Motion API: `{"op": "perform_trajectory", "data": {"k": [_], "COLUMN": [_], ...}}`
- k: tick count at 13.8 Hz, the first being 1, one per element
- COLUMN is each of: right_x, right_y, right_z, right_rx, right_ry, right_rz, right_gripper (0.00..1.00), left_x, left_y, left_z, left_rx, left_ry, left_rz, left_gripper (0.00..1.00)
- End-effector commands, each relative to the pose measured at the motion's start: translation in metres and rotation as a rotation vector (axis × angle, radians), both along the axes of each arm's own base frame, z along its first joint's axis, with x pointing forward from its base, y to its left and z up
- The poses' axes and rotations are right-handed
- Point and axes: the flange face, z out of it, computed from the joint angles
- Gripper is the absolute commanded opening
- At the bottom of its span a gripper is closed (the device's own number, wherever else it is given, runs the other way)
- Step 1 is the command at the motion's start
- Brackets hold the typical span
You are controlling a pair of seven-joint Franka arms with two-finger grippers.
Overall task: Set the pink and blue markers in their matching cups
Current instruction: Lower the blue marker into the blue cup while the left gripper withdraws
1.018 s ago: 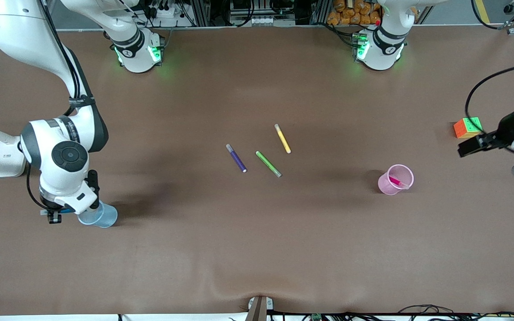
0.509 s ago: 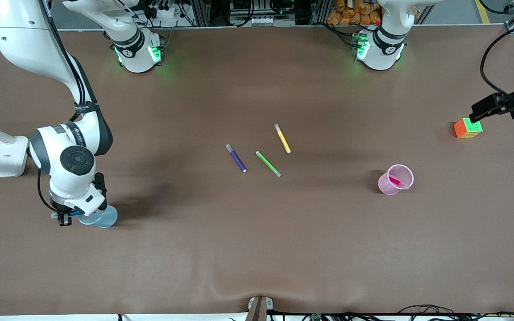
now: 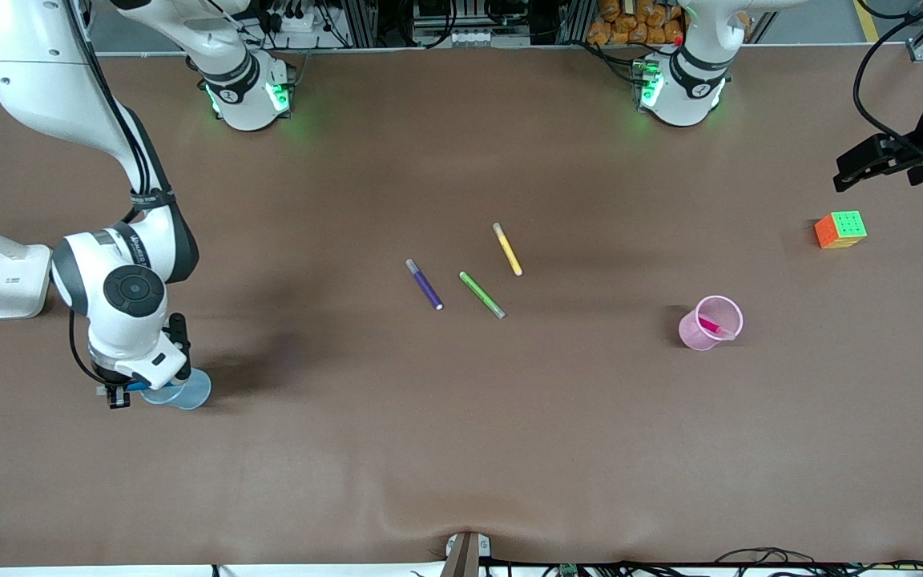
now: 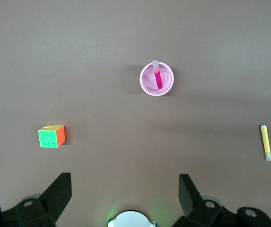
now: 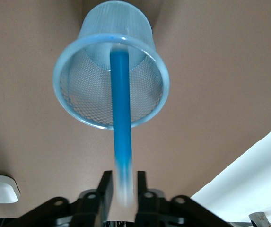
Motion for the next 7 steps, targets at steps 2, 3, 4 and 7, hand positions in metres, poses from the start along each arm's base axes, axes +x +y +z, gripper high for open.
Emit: {"op": "perform_trajectory", "data": {"k": [2, 3, 4, 7], "right_x": [-0.002, -0.002, -0.001, 0.0], "right_y": [0.004, 0.004, 0.006, 0.011], "right_z": [0.005, 0.008, 0.012, 0.038], "right_rx": [-0.008, -0.009, -0.007, 0.005], "right_ry": [-0.014, -0.018, -0.026, -0.056], "right_rz": [0.002, 0.003, 0.003, -0.011], "right_gripper": [1.0, 1.0, 1.0, 1.0], "left_x": [0.003, 0.002, -0.002, -0.006], "left_y": [-0.001, -0.005, -0.005, -0.008], "left_z": [-0.005, -0.005, -0.005, -0.007], "left_rx": [-0.016, -0.015, -0.011, -0.011], "left_ry": [0.0, 0.0, 0.007, 0.015], "left_rz": [-0.008, -0.001, -0.005, -0.009], "left_gripper": [1.0, 1.0, 1.0, 1.0]}}
